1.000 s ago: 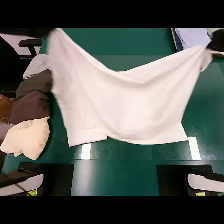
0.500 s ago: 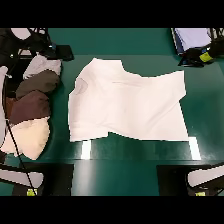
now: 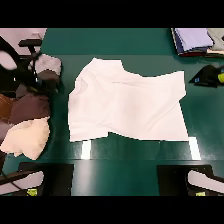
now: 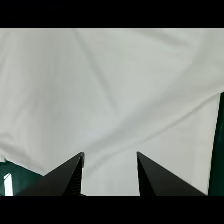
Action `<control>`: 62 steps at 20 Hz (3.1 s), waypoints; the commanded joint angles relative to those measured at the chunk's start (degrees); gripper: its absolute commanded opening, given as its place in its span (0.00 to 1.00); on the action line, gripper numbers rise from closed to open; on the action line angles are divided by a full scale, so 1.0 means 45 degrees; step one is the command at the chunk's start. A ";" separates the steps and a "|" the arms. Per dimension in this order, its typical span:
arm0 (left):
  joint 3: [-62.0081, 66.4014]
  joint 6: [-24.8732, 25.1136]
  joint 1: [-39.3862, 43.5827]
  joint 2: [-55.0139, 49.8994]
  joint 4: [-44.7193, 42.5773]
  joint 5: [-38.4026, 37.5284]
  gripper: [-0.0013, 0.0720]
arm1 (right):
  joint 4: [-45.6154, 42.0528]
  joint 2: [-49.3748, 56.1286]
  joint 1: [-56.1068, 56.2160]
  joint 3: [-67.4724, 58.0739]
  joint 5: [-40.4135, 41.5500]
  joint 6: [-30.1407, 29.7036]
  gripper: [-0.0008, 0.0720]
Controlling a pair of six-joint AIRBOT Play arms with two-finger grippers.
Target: Fold the shirts.
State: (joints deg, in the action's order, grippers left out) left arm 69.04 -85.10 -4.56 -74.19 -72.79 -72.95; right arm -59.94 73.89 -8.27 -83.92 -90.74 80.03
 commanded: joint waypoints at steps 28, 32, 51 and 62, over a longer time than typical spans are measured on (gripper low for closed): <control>-0.4386 0.2351 -0.0092 0.2827 0.4809 0.2565 0.05 | -0.1919 -0.3657 -0.6985 1.0423 0.1423 -0.0549 0.54; -0.4376 0.2341 -0.0092 0.2827 0.4804 0.2647 0.05 | -0.0476 -0.2283 -0.7198 1.1672 0.2467 -0.1107 0.54; 0.3750 0.1559 -0.0092 0.6217 0.3842 0.2127 0.05 | -0.0282 -0.5328 -0.0826 0.1724 0.2336 -0.0554 0.03; 1.1672 0.0194 -0.0092 0.6164 0.2827 0.2701 0.05 | -0.2681 -0.5066 -0.0826 -0.8621 0.0903 0.0597 0.03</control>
State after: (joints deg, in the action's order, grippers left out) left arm 118.45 -81.58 -4.95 -46.09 -57.58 -60.45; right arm -68.60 48.47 -12.05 -114.54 -82.24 81.12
